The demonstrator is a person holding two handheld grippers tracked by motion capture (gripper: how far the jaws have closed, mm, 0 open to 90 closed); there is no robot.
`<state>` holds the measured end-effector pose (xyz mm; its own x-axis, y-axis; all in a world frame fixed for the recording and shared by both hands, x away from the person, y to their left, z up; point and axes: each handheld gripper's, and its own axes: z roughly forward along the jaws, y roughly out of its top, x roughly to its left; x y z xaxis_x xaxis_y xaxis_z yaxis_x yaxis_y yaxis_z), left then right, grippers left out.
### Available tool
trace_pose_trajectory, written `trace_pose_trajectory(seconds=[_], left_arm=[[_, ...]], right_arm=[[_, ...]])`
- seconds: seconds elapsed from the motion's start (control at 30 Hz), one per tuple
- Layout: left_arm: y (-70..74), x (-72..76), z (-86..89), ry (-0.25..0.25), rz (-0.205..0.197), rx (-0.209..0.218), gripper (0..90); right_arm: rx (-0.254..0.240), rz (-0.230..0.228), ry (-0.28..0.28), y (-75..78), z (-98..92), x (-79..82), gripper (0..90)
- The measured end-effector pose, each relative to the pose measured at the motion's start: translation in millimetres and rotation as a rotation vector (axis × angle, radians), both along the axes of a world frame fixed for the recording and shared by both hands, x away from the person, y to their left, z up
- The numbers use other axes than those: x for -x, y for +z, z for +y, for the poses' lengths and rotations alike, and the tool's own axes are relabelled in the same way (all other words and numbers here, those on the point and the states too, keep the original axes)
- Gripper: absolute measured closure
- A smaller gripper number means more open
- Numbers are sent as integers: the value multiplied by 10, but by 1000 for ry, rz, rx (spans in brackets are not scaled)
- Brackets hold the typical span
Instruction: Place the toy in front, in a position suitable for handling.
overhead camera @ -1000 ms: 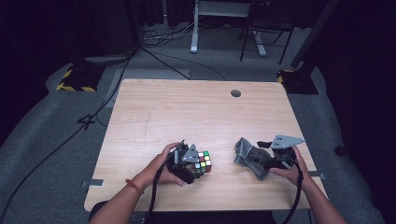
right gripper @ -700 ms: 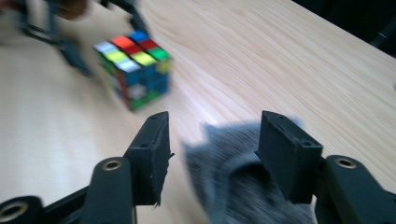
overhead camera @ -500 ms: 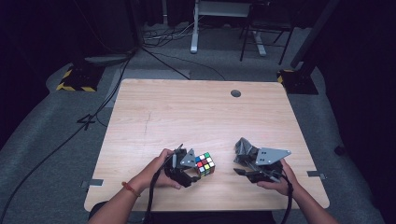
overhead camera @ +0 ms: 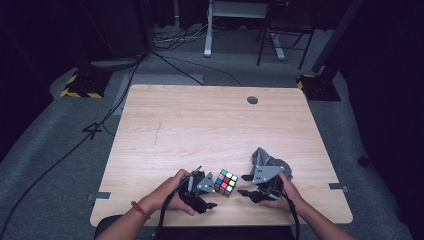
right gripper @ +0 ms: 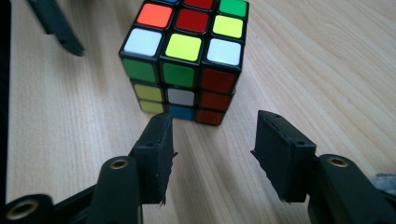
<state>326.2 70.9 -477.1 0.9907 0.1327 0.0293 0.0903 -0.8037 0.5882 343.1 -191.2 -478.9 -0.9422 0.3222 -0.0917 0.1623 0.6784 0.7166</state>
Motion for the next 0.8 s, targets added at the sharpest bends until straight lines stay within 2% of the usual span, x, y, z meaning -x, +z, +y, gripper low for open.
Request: trace_pose_trajectory(seconds=[0.03, 0.07, 0.13, 0.27, 0.33, 0.37, 0.4, 0.5, 0.63, 0.8], left_arm=[[2, 24, -9, -3, 2, 7, 310], [8, 37, -12, 4, -12, 5, 305], [16, 28, 2, 32, -30, 16, 234], [42, -99, 76, 101, -49, 71, 171], [59, -162, 87, 105, -64, 82, 161], [71, -205, 78, 104, -50, 97, 159], [81, -235, 61, 90, -48, 94, 160], [91, -293, -20, 48, -64, 74, 160], [79, -390, -128, 32, -41, 72, 161], [19, -477, -240, -7, 9, 65, 156]], right_arm=[[4, 1, -1, -8, 4, -4, 463], [2, 5, -1, -19, 7, -10, 455], [6, 5, -8, -29, 12, -16, 449], [6, 1, -13, -38, 14, -32, 446], [7, 1, -11, -41, 14, -32, 444], [7, 2, -12, -43, 13, -32, 445], [6, 6, -10, -46, 14, -36, 445], [11, 2, -9, -51, 18, -47, 447], [16, 9, -6, -67, 24, -62, 443], [19, 21, 0, -91, 32, -74, 440]])
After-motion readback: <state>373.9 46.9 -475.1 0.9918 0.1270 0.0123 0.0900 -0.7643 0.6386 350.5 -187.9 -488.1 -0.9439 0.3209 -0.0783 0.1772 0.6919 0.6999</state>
